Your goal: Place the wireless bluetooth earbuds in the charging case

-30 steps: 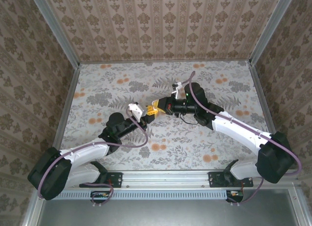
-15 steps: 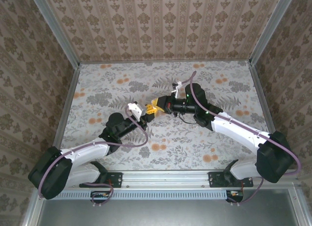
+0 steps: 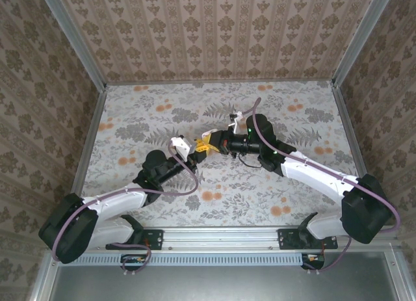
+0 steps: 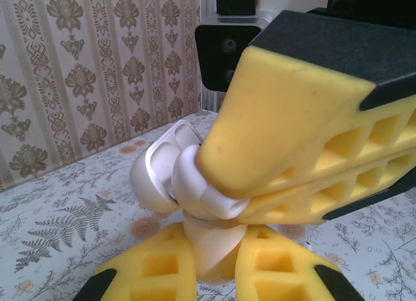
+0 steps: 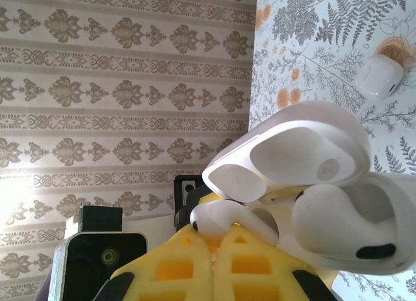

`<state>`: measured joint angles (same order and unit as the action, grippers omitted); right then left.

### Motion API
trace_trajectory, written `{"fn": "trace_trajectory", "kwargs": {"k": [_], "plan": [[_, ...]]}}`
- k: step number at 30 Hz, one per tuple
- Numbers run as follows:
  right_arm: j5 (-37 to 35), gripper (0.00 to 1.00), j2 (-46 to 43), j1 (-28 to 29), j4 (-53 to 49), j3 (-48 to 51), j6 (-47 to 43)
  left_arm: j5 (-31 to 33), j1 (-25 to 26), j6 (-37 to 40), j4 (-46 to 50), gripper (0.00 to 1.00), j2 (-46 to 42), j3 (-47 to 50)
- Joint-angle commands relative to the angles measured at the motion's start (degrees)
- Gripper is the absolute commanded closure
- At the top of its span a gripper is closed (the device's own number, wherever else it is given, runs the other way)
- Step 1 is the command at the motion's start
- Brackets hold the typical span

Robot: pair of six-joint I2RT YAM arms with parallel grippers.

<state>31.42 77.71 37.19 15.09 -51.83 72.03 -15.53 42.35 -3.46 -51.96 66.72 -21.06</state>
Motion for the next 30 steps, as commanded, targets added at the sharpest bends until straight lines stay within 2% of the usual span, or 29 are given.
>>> {"fn": "trace_trajectory", "kwargs": {"k": [1, 13, 30], "plan": [[-0.5, 0.96, -0.2, 0.4, 0.0, 1.3, 0.3, 0.6, 0.3, -1.5, -3.9, 1.0, -0.7, -0.6], [-3.4, 0.84, -2.4, 0.4, -5.9, 1.6, -2.9, 0.8, 0.3, -1.5, -3.9, 1.0, -1.0, -0.7], [-6.3, 0.77, -4.0, 0.4, -12.8, -0.2, -6.6, 0.9, 0.3, -1.0, -1.8, 1.0, -2.3, -0.6]]}}
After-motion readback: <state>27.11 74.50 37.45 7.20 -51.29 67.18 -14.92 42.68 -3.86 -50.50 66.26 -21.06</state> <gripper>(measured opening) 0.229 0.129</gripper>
